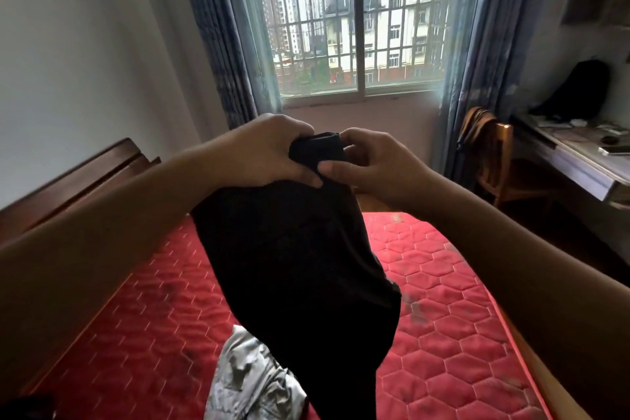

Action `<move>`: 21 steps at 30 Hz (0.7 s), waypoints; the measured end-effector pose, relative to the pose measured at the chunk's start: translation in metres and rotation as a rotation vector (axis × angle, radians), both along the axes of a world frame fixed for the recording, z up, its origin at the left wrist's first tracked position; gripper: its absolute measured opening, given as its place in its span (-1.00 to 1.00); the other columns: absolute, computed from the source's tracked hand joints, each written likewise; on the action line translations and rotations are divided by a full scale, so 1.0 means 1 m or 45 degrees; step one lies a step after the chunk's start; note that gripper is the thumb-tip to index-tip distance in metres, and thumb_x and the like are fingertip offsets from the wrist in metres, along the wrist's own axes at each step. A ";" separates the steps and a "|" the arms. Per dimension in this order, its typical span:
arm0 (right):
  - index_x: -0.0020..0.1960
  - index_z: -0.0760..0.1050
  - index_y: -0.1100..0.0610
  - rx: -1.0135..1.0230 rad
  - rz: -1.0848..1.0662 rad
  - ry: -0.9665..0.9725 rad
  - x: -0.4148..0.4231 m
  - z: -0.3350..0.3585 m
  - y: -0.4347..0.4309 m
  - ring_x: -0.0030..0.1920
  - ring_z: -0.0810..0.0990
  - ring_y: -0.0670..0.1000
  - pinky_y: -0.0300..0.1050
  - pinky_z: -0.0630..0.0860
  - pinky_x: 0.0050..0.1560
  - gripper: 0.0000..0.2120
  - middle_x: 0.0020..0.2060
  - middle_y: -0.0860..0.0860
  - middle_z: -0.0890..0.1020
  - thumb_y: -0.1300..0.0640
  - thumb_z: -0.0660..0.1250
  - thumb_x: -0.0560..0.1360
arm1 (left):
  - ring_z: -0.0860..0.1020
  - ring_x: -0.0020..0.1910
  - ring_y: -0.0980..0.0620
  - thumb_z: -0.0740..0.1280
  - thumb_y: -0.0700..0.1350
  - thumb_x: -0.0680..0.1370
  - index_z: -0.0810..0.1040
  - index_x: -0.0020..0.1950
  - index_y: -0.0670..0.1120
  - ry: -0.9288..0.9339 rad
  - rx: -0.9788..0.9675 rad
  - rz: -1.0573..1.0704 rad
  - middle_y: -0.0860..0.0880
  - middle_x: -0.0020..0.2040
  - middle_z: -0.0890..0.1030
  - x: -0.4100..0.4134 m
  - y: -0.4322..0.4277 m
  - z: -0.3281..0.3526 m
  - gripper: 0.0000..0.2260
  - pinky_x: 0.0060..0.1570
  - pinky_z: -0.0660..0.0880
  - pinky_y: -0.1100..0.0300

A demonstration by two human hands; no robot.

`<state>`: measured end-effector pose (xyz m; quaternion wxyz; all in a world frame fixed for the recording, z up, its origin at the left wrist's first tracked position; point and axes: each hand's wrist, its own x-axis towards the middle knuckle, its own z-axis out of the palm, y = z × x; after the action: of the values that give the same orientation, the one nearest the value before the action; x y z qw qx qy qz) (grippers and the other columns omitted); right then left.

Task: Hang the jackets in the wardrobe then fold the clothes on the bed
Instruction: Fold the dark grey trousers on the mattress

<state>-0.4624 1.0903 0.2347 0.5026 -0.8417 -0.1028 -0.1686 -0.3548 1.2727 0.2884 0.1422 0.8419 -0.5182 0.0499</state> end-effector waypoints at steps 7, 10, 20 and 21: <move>-0.01 0.58 0.35 -0.113 -0.171 -0.156 0.005 -0.013 0.000 -0.11 0.60 0.31 0.27 0.52 -0.02 -0.79 -0.16 0.28 0.65 0.19 0.46 0.52 | 0.58 -0.24 0.21 0.60 0.11 0.32 0.52 -0.14 0.13 0.052 0.095 0.025 0.12 -0.24 0.61 0.003 0.007 -0.014 -0.70 -0.29 0.42 0.38; 0.05 0.57 0.35 -0.023 -0.222 -0.134 0.005 -0.015 -0.014 -0.01 0.62 0.34 0.33 0.51 0.07 -0.82 -0.07 0.30 0.66 0.24 0.44 0.53 | 0.59 -0.27 0.23 0.58 -0.07 0.40 0.52 -0.14 0.16 0.162 0.114 0.103 0.15 -0.24 0.62 0.016 0.037 -0.022 -0.74 -0.32 0.43 0.41; 0.23 0.52 0.09 0.095 -0.105 -0.069 -0.021 -0.022 -0.038 -0.06 0.64 -0.01 0.12 0.64 0.03 -0.68 0.01 0.19 0.66 0.38 0.37 0.55 | 0.62 -0.26 0.23 0.53 -0.23 0.47 0.62 -0.02 -0.04 0.349 -0.358 0.094 0.15 -0.20 0.64 0.013 0.066 -0.058 -0.82 -0.28 0.48 0.45; 0.21 0.52 0.10 0.100 -0.139 -0.092 -0.025 -0.022 -0.038 -0.07 0.64 -0.03 0.07 0.64 0.01 -0.69 -0.01 0.17 0.66 0.38 0.38 0.54 | 0.62 -0.25 0.24 0.53 -0.23 0.46 0.62 -0.02 -0.01 0.365 -0.403 0.086 0.17 -0.21 0.64 0.012 0.064 -0.059 -0.81 -0.25 0.49 0.44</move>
<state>-0.4872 1.0524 0.2123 0.5212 -0.8190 -0.0680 -0.2301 -0.3431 1.3367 0.2296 0.3429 0.8244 -0.4500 0.0151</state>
